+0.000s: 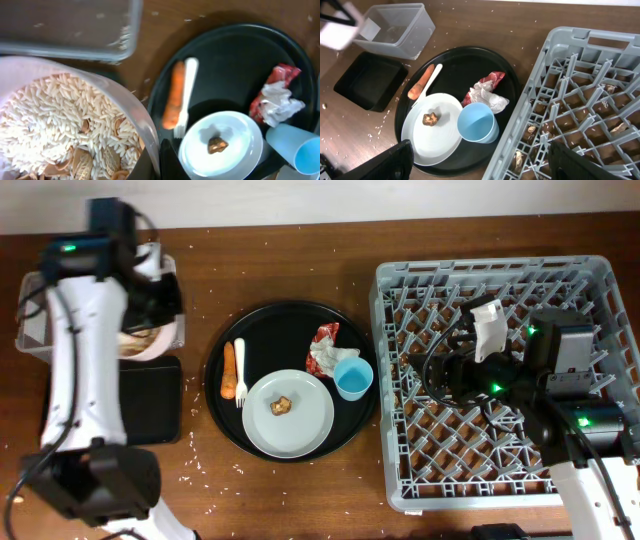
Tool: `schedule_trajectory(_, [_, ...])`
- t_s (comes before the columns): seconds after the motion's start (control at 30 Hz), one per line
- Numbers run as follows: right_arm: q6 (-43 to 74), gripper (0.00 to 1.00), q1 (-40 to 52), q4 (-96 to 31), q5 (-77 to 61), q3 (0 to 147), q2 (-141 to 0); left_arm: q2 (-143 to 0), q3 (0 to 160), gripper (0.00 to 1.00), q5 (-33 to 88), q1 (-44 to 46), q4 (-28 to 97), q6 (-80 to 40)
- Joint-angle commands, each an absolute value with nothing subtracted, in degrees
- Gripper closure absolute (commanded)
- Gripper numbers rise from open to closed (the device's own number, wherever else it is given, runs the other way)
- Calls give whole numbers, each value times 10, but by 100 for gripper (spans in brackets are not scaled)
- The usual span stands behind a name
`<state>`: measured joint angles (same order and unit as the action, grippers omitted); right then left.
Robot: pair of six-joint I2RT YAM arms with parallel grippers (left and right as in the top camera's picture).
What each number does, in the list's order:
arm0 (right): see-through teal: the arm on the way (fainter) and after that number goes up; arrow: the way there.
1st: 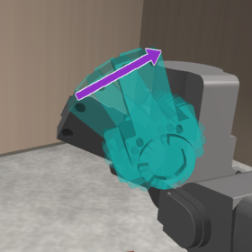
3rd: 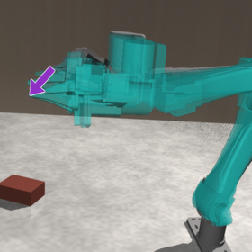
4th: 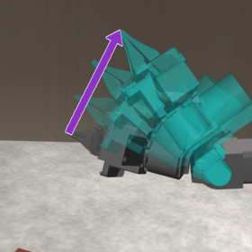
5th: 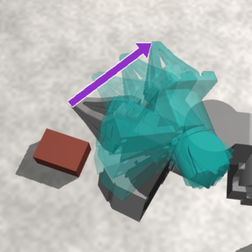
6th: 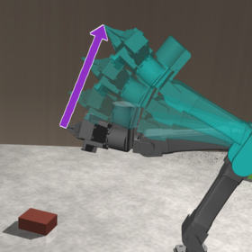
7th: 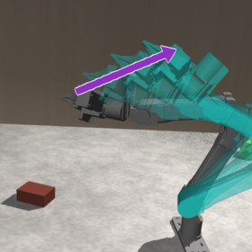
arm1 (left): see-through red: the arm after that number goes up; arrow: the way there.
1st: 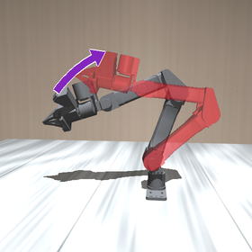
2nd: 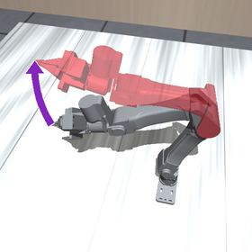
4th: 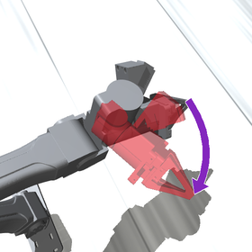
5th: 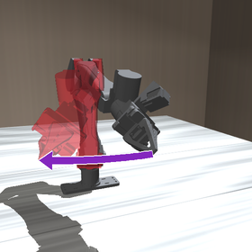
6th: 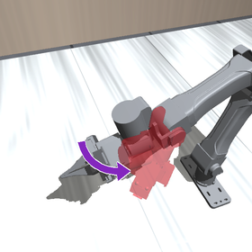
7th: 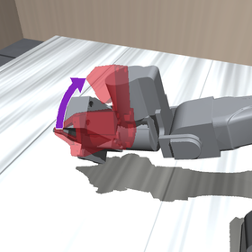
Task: Sort waste into correct bins and load items into the dishwasher rack
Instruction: 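Carry the pink bowl left and tip rice onto the black tray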
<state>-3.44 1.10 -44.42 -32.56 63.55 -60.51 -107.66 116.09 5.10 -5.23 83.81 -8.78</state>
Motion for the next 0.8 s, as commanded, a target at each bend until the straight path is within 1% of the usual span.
schedule_trajectory(0.0, [-37,15,7,-440,-323,646,-606,-1058,1170,99,54,-107,867,-94])
schedule_trajectory(0.07, [-37,15,7,-440,-323,646,-606,-1050,1144,99,105,-148,871,-70])
schedule_trajectory(0.13, [-36,15,7,-440,-323,646,-613,-1024,1076,99,140,-175,843,-61])
schedule_trajectory(0.3, [-36,15,7,-441,-324,646,-632,-939,865,99,234,-244,704,-38])
schedule_trajectory(0.43, [-36,15,7,-441,-323,646,-635,-939,769,100,323,-299,639,19])
schedule_trajectory(0.5, [-36,15,7,-442,-324,646,-635,-942,709,100,397,-347,588,40])
schedule_trajectory(0.6, [-36,15,7,-442,-324,646,-635,-951,700,99,434,-379,574,49])
schedule_trajectory(0.67, [-36,15,7,-442,-324,646,-635,-955,700,100,449,-386,563,48])
schedule_trajectory(0.77, [-36,15,7,-448,-324,646,-635,-973,700,99,526,-402,532,48])
